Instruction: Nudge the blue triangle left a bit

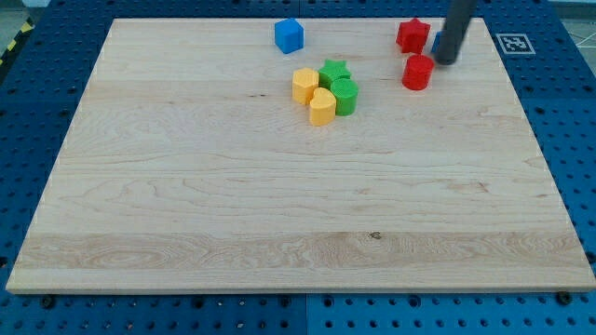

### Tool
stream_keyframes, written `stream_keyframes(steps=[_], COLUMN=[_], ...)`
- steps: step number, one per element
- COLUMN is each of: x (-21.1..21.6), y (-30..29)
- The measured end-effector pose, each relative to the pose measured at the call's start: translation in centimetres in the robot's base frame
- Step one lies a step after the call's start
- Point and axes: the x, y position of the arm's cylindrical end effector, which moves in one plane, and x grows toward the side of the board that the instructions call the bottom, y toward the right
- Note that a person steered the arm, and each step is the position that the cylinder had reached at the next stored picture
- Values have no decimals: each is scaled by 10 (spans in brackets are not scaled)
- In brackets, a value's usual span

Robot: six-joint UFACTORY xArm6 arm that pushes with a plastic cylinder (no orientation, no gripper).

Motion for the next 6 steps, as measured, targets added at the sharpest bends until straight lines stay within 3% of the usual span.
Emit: stream_keyframes(steps=[2, 3, 6], x=[10, 5, -32], y=[72, 76, 16])
